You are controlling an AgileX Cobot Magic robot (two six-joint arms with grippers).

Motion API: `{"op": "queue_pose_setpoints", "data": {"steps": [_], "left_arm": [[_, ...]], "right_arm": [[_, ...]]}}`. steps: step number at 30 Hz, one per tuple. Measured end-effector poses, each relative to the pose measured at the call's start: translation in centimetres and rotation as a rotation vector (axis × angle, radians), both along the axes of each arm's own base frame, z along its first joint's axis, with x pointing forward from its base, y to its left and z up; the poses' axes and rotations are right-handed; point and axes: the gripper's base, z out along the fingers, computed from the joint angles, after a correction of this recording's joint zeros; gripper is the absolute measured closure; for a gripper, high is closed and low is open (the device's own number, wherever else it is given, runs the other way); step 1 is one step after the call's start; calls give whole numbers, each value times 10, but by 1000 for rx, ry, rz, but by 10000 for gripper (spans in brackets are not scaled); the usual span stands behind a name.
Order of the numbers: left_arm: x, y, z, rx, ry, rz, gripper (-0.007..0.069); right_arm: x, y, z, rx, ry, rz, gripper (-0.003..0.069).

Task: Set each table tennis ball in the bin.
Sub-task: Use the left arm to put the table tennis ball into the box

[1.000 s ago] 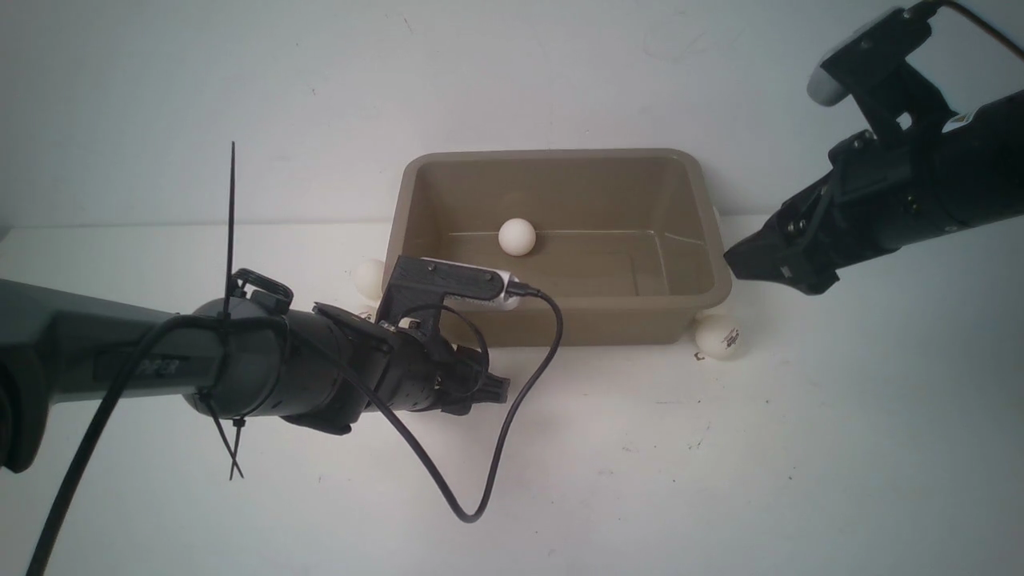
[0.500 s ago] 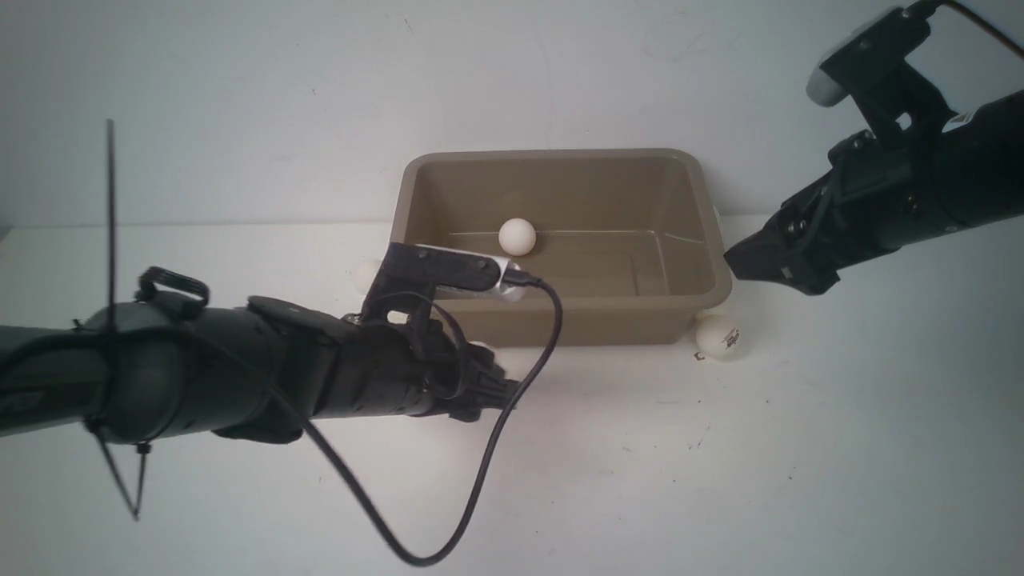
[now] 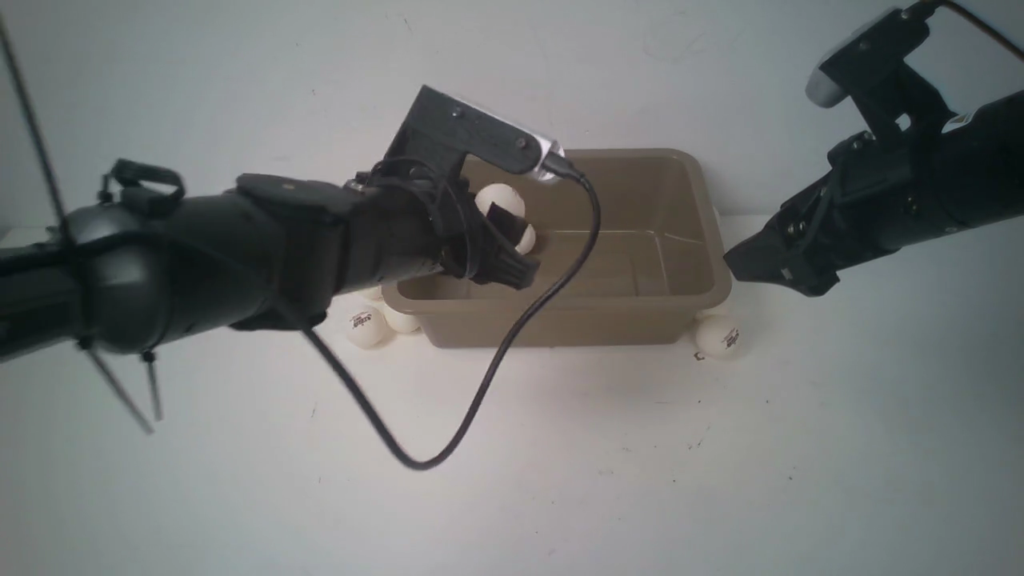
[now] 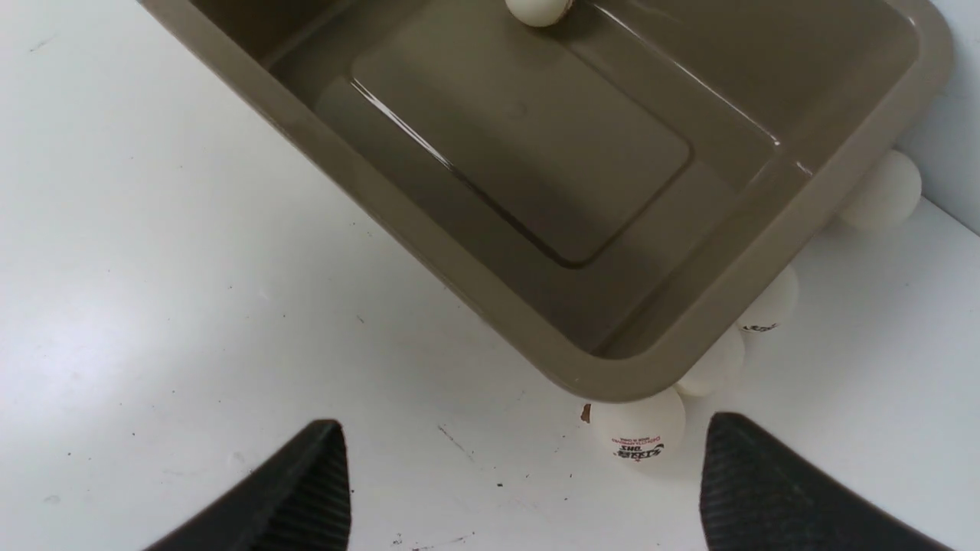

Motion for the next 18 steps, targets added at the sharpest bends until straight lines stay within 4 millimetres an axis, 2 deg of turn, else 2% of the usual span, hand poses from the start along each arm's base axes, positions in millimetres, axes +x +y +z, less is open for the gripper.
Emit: {"op": "queue_pose_setpoints", "data": {"steps": [2,6,9,14,16,18], "left_arm": [[9,-3,-9,51,-8,-8,279],[28,-14,-40,135,14,-65,279],[34,-16,-47,151,19,-60,243],[38,-9,-43,144,17,49,122],[37,-6,-36,126,14,89,100],[34,-4,-19,89,-6,109,100]], "right_arm": [[0,0,0,0,0,0,103],[1,0,1,1,-16,-9,103],[2,0,1,1,-17,-11,103],[2,0,1,2,-17,-12,103],[2,0,1,2,-17,-12,103],[2,-1,1,2,-18,-12,103]]}}
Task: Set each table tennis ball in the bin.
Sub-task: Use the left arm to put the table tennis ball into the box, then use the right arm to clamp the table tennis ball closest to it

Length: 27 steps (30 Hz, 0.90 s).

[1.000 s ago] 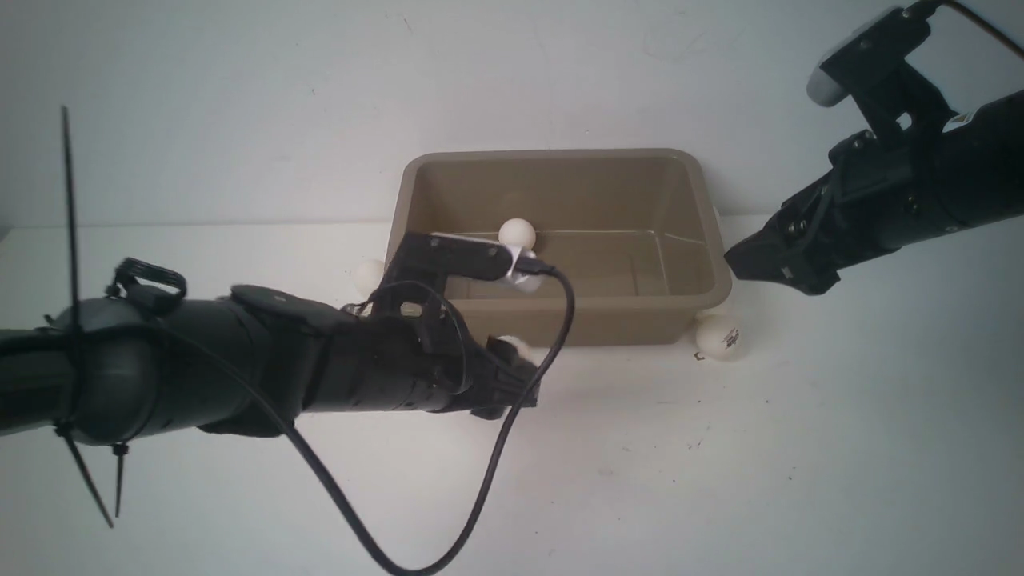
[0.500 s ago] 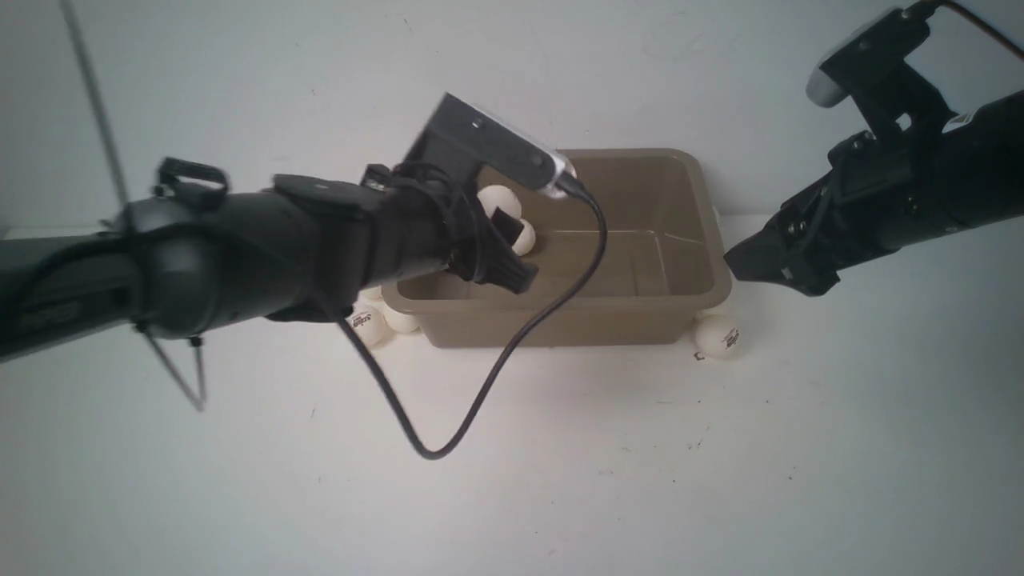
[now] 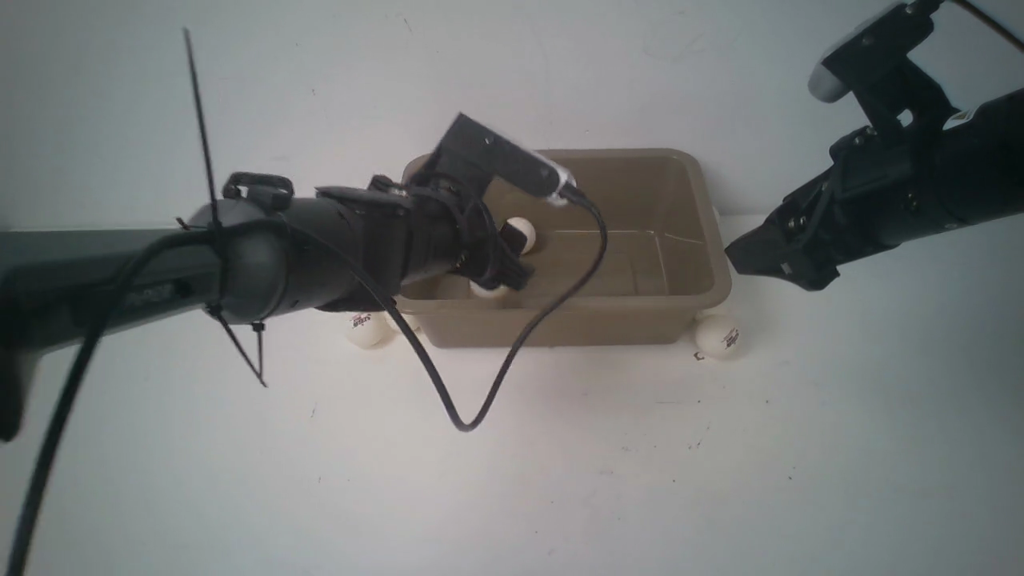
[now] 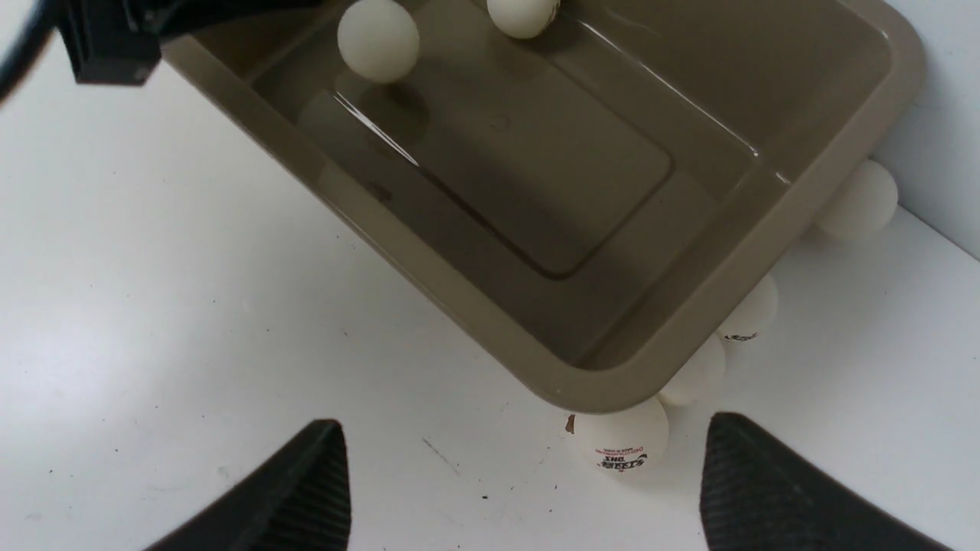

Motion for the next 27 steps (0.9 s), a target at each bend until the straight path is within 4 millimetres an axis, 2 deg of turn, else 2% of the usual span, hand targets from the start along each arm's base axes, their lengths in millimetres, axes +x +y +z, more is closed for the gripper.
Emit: {"op": "queue_pose_setpoints", "data": {"steps": [1,2,4,5,6,10,12,17,22,27], "left_arm": [[-2,1,10,-12,-20,1,101],[-3,1,13,-13,-25,0,101],[-12,6,42,-32,-88,-7,104],[-14,7,47,-37,-97,-6,104],[-20,11,61,-51,-126,-5,104],[-40,22,83,-56,-170,-1,104],[-51,28,86,-52,-171,-1,104],[-75,33,76,-72,-130,-66,104],[-104,31,59,-154,-54,-200,104],[-119,34,38,-196,38,-211,104]], "right_arm": [[0,0,0,0,-2,0,103],[0,0,0,0,-2,-1,103],[-1,0,2,1,-5,1,103],[-2,0,2,0,-5,1,103],[-3,-1,4,-7,-11,2,103],[-3,-3,4,-33,-14,-1,103],[-3,-4,3,-46,-10,-11,103],[-3,-5,3,-48,-7,-19,103],[-3,-5,3,-48,-6,-19,103],[-3,-5,3,-48,-7,-19,103]]}}
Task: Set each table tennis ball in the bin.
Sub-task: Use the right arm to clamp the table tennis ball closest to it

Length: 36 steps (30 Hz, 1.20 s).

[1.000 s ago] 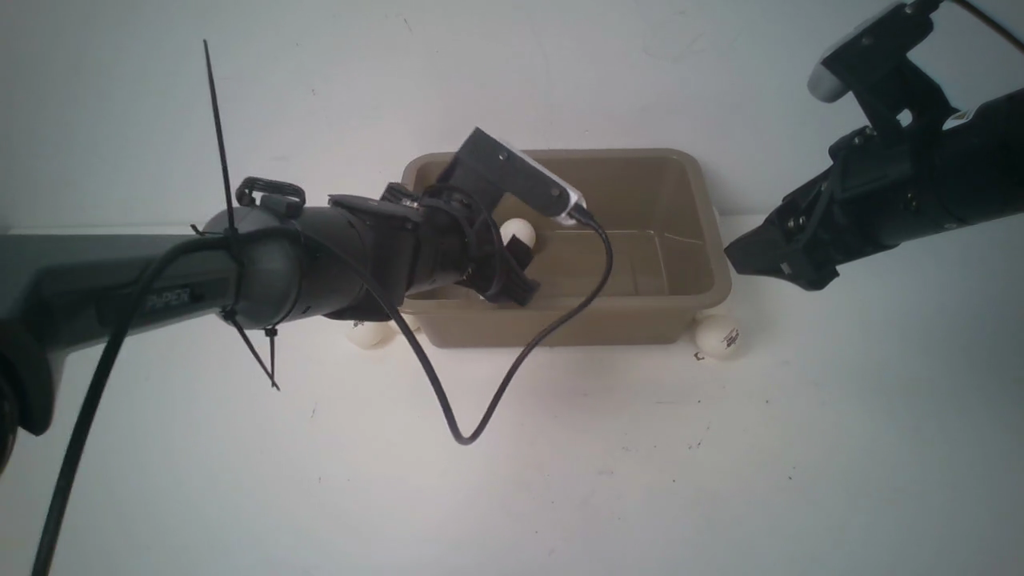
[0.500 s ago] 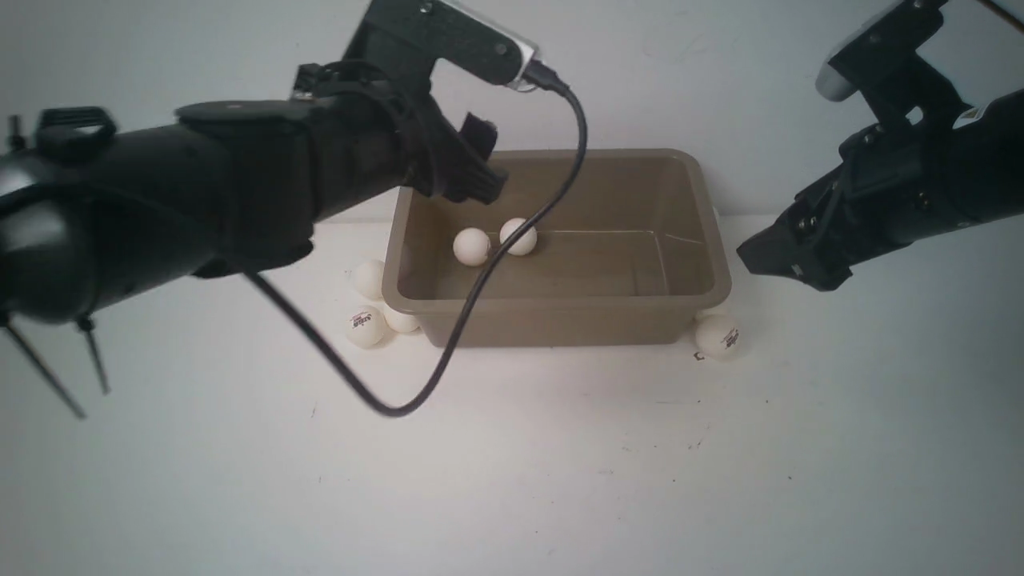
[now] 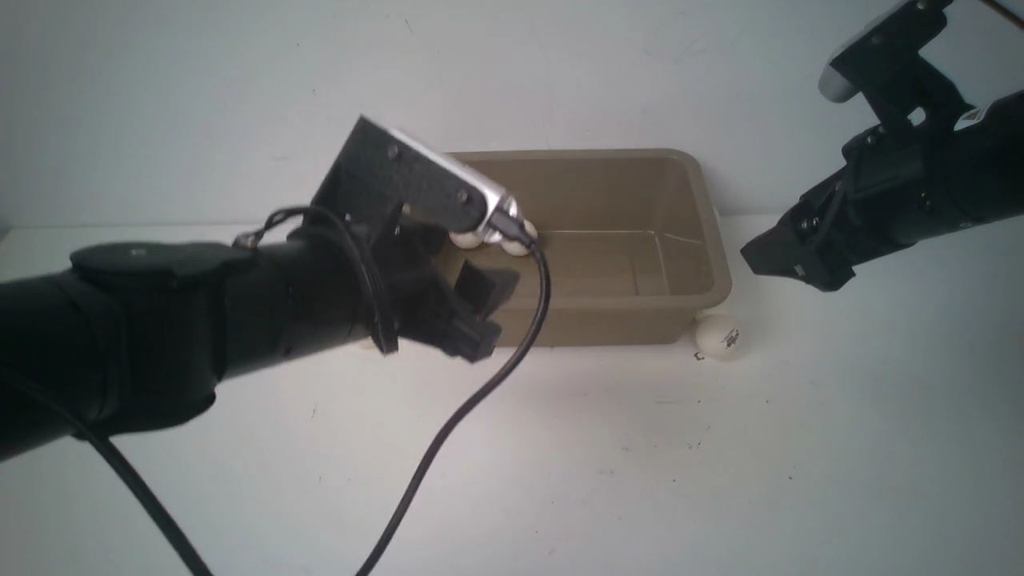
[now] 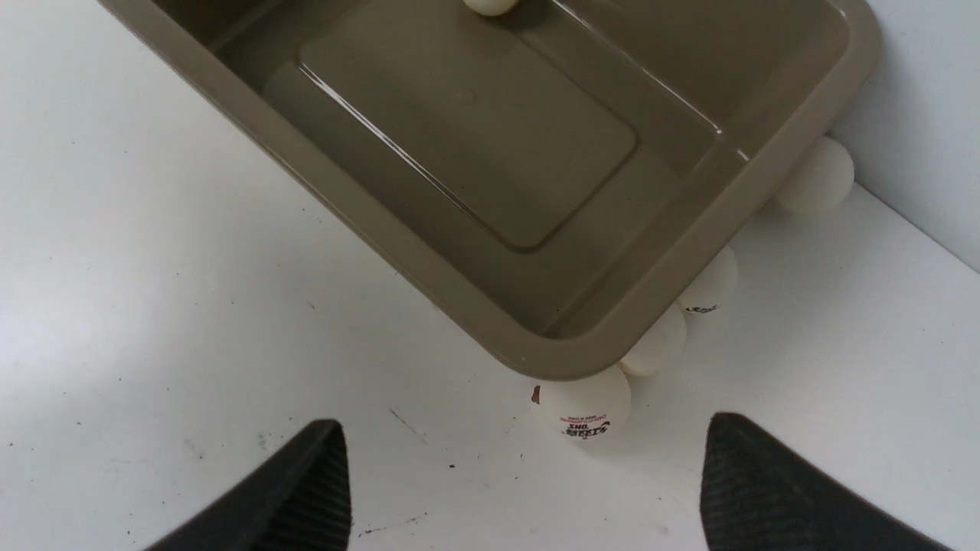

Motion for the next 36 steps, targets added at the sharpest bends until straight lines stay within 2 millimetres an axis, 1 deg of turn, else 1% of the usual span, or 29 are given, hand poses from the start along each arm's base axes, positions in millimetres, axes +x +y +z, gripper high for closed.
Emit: {"op": "queue_pose_setpoints", "data": {"steps": [3,5,8,11,14,16,19,21,23,24,25,26,27,29,30,31,32,33,34,36], "left_arm": [[-4,7,-13,41,34,44,104],[-4,11,-18,69,44,80,104],[-5,12,-21,61,57,86,104],[-12,1,-20,-49,104,-5,104],[-25,-17,-13,-203,166,-204,104],[-33,-23,-11,-265,211,-289,104],[-42,-25,-14,-262,308,-348,104],[-46,-22,-22,-196,388,-342,104],[-47,-16,-31,-101,446,-298,104],[-47,-14,-32,-71,444,-300,104],[-45,-11,-35,-38,457,-256,104],[-41,-4,-39,41,436,-190,104],[-37,1,-40,87,411,-160,104],[-28,12,-41,116,375,-69,104],[-28,13,-41,119,372,-61,104],[-20,26,-41,140,349,6,104],[-19,28,-41,149,345,9,104],[-12,41,-41,150,344,71,104],[-12,43,-41,149,344,78,104],[-3,60,-39,136,317,156,104]], "right_arm": [[0,0,0,6,1,-2,103],[0,0,0,9,2,-3,103],[0,1,0,14,3,-4,103],[0,1,0,19,3,-5,103],[0,1,1,30,5,-8,103],[0,1,1,36,6,-10,103],[0,1,1,36,5,-10,103],[0,1,1,36,5,-10,103],[0,1,1,36,5,-10,103],[0,1,1,36,3,-11,103],[0,1,1,36,1,-12,103],[1,1,2,37,-5,-15,103],[1,1,2,37,-10,-18,103],[2,1,2,39,-15,-22,103],[2,1,2,39,-15,-22,103],[2,1,2,43,-14,-28,103],[2,1,2,43,-14,-28,103],[3,1,1,45,-9,-33,103],[3,1,1,44,-7,-33,103],[8,1,-9,32,18,-33,103]]}}
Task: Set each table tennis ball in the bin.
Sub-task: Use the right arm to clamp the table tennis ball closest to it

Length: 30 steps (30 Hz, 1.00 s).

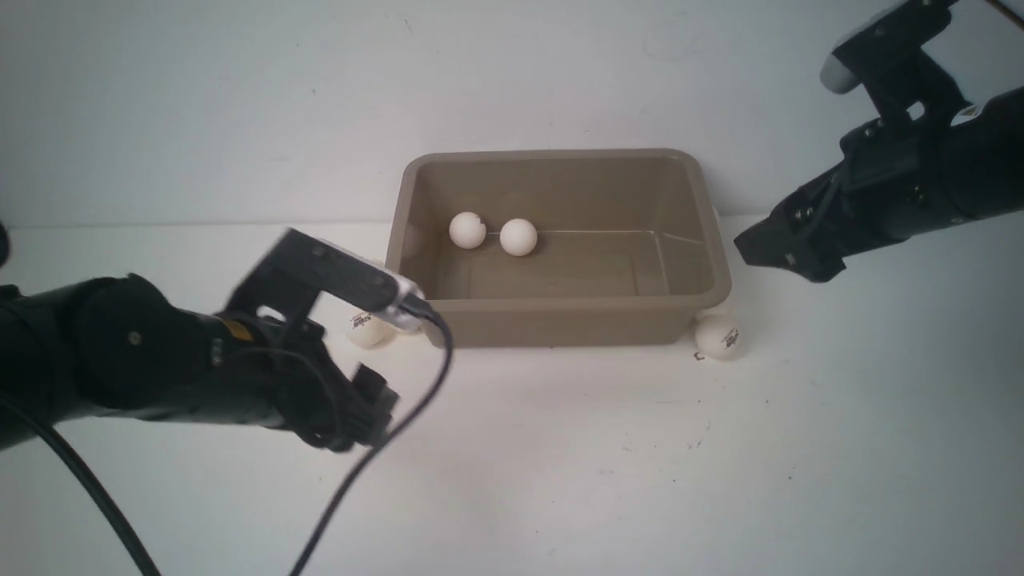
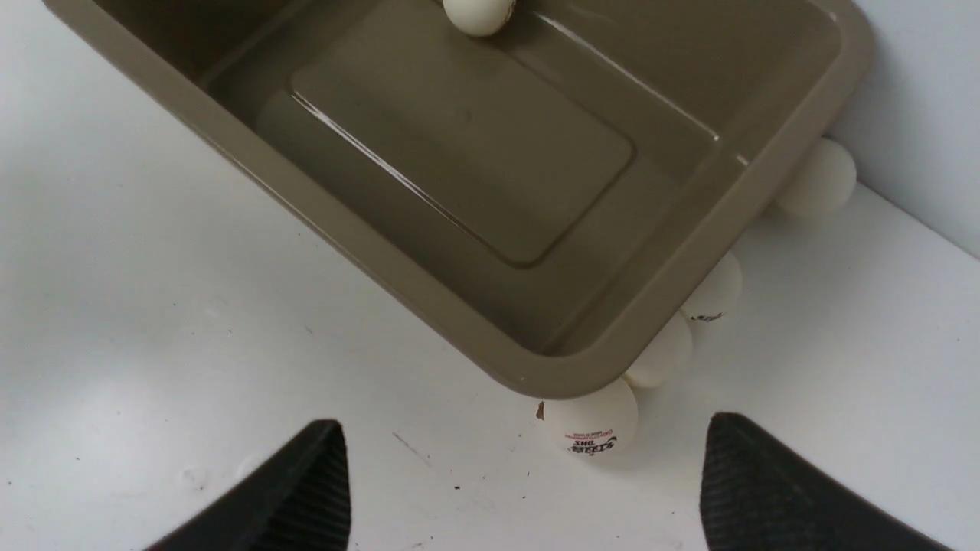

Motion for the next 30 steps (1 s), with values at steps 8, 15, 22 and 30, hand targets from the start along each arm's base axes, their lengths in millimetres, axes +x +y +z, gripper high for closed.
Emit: {"op": "queue_pose_setpoints", "data": {"steps": [8,15,22,30], "left_arm": [[5,8,15,-14,-118,57,104],[4,8,16,-15,-120,58,104],[4,8,16,-24,-117,64,104],[4,8,16,-23,-118,62,104]], "right_arm": [[12,-2,-46,-70,80,33,103],[31,-15,-70,-108,29,37,103],[44,-29,-89,-52,21,50,103],[53,-26,-122,30,68,105,103]]}}
